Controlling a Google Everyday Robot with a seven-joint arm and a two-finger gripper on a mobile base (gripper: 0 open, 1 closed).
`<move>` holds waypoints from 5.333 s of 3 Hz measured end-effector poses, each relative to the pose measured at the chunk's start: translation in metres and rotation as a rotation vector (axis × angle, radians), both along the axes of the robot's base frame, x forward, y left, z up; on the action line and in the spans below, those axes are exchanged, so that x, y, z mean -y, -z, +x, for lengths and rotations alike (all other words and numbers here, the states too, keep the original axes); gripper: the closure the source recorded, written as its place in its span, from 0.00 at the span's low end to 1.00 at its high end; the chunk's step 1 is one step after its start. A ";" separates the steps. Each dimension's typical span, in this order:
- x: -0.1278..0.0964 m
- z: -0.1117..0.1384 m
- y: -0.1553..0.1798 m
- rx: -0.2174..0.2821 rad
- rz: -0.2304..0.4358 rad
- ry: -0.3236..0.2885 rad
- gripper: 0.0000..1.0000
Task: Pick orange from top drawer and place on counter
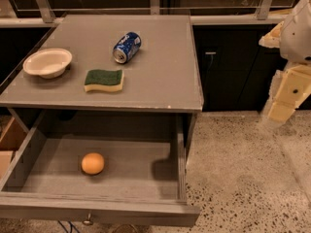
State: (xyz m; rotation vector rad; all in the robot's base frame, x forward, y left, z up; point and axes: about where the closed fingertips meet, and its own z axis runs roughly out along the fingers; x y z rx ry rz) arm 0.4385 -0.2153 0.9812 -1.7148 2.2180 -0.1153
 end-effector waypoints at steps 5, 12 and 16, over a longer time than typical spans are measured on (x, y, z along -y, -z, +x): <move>-0.054 -0.036 0.063 -0.033 0.054 -0.069 0.00; -0.123 -0.045 0.170 -0.150 0.219 -0.116 0.00; -0.168 -0.030 0.204 -0.137 0.334 -0.101 0.00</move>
Offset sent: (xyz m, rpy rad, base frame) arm -0.0314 0.0196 -0.0220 0.0496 0.0031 0.0335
